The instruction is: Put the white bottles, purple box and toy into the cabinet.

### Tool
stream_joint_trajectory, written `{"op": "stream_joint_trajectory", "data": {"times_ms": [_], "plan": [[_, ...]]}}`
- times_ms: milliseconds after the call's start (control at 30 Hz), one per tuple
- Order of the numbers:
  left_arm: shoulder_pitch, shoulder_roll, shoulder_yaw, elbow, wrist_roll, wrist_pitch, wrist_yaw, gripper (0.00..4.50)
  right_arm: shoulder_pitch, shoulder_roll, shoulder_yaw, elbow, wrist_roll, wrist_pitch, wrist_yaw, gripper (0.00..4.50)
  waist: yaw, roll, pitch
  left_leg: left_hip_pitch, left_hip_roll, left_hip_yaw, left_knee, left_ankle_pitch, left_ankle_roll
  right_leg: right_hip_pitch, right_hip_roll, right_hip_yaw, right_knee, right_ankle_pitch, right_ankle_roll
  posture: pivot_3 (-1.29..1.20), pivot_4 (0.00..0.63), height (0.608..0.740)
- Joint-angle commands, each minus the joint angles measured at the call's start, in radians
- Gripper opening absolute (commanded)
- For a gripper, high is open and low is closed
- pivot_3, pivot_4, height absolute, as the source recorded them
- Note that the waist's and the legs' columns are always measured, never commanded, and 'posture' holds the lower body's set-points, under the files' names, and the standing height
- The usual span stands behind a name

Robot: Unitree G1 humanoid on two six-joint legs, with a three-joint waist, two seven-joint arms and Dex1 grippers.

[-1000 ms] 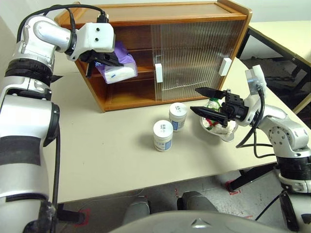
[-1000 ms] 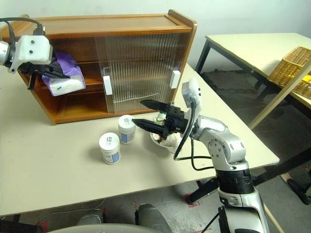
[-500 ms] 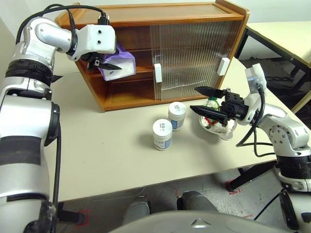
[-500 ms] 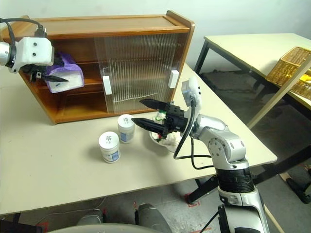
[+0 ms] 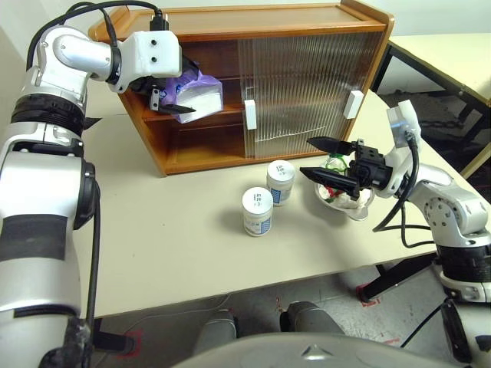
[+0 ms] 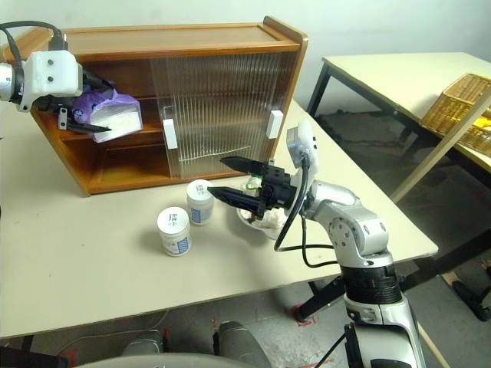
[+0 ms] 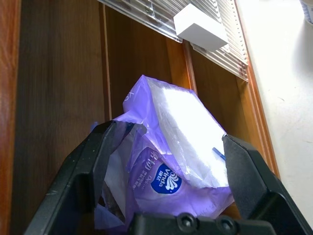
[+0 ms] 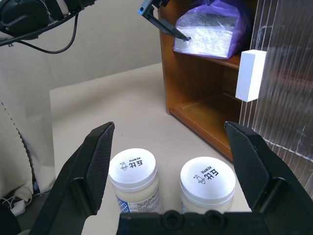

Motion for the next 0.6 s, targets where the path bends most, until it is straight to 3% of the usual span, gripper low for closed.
{"op": "stream_joint_trajectory", "data": {"times_ms": [33, 433, 600], "plan": [[0.010, 0.008, 0.042, -0.030, -0.026, 0.003, -0.001, 4.48, -0.011, -0.005, 0.006, -0.008, -0.004, 0.004, 0.004, 4.50, 0.002, 0.000, 0.000, 0.000, 0.000, -0.002, 0.000, 0.000, 0.000, 0.000, -0.001, 0.002, -0.001, 0.001, 0.000, -0.15, 0.000, 0.740], [0.143, -0.005, 0.199, -0.198, -0.207, 0.193, -0.012, 4.48, -0.019, -0.006, 0.012, 0.005, -0.008, 0.003, 0.014, 4.50, 0.003, 0.000, 0.000, -0.004, 0.001, 0.001, 0.001, 0.001, 0.000, -0.005, 0.000, 0.000, 0.001, 0.010, -0.002, -0.13, 0.000, 0.740], [0.237, -0.034, 0.300, -0.381, -0.381, 0.495, -0.037, 4.48, -0.021, -0.009, 0.013, 0.017, -0.014, -0.004, 0.025, 4.50, 0.005, 0.000, 0.000, -0.004, 0.000, 0.004, 0.003, 0.003, 0.000, -0.004, 0.001, -0.002, 0.003, 0.009, -0.004, -0.13, 0.000, 0.740]]}}
